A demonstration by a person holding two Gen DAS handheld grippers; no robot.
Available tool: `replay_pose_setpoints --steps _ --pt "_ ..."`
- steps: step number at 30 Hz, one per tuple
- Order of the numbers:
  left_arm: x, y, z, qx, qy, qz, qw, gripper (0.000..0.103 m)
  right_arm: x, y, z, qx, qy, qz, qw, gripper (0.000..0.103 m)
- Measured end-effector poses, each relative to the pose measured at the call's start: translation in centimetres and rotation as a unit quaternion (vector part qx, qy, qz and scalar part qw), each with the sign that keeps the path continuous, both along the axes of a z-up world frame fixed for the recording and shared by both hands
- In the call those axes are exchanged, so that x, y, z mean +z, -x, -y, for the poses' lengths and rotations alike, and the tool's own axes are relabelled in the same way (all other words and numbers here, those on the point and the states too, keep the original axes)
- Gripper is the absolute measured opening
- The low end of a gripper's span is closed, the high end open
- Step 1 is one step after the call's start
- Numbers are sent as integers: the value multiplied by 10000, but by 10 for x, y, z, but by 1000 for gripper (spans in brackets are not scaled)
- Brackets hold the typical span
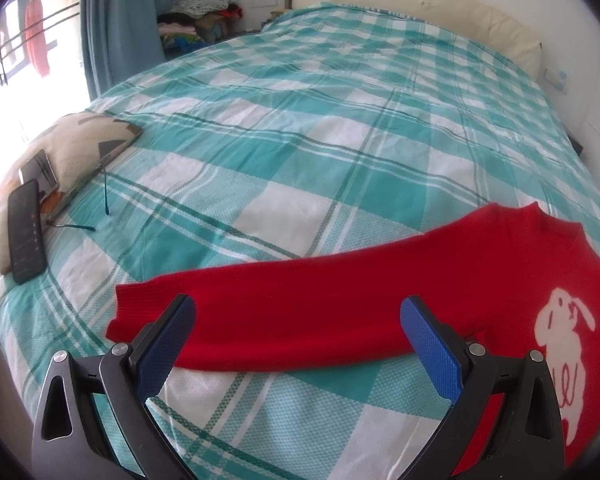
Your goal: Fold small clothes
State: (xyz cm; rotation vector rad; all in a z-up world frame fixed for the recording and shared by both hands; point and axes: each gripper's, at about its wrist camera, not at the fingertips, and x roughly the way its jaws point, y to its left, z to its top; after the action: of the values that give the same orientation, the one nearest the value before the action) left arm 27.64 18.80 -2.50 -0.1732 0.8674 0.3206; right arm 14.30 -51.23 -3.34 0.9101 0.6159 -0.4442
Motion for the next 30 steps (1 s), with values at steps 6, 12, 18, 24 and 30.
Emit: replay_pose_setpoints --steps 6,12,18,24,30 --pt "18 9 4 32 -108 504 9987 102 0 -2 -2 60 10 -14 10000 63" --pt "27 14 4 98 -336 745 9966 102 0 -3 -3 103 20 -5 9999 63" --pt "25 13 -1 170 -200 720 9971 102 0 -3 -4 117 20 -1 9999 63" --pt "24 13 0 146 -223 674 9974 102 0 -3 -4 118 17 -2 9999 63" --pt "24 12 1 146 -232 657 9975 102 0 -3 -6 131 16 1 9999 63"
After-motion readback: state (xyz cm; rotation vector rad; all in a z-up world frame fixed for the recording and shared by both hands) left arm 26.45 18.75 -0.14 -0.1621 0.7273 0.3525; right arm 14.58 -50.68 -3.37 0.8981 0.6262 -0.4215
